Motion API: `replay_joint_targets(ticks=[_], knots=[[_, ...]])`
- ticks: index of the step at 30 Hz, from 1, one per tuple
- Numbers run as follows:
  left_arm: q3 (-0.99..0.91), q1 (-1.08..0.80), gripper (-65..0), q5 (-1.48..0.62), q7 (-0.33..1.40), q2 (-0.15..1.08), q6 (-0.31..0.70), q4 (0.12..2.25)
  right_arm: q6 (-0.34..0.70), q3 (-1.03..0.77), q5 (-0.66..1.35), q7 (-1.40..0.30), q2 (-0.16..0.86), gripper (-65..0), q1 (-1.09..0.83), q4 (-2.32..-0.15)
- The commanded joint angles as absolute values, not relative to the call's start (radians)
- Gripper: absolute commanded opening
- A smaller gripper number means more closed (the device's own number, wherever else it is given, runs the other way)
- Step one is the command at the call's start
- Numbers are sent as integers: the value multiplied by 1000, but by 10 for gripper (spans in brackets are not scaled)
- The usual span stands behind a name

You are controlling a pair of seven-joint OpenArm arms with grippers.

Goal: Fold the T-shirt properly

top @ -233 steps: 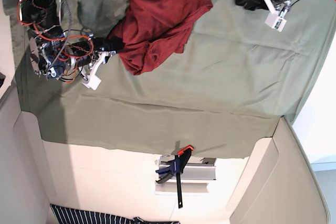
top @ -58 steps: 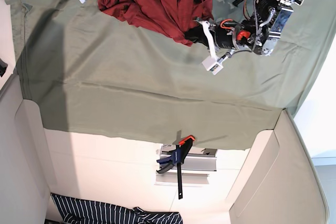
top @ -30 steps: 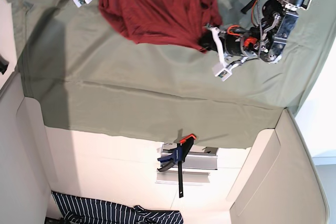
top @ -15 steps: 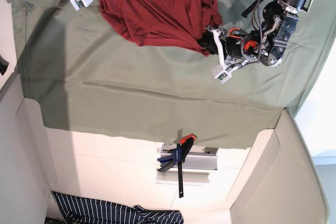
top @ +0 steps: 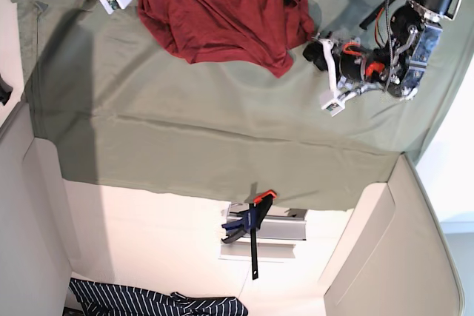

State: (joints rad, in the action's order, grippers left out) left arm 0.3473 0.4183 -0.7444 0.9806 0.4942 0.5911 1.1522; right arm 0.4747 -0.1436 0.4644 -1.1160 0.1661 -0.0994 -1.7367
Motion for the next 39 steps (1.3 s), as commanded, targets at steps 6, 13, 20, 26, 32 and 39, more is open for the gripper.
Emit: replay_joint_targets(ticks=[6, 13, 20, 26, 32, 39], knots=[[290, 448, -394, -833, 985, 524, 641, 1264, 480, -180, 389, -1151, 181, -516, -94, -1858], [126, 448, -394, -897, 985, 527, 678, 1353, 495, -306, 373, -1118, 200, -518, -94, -1950], [68, 446, -408, -1002, 1020, 527, 698, 1353, 494, -390, 462, -1069, 202, -518, -93, -1951], [68, 400, -650, -1476, 1264, 490, 698, 1353, 513, -389, 579, -1043, 116, -533, -1, -1934], [69, 294, -650, -1484, 1322, 380, 698, 1354, 519, -320, 601, -1043, -34, -650, 119, -1799], [69, 147, -650, -1484, 1345, 330, 698, 1395, 516, -138, 510, -1034, -101, -650, 226, -1581]])
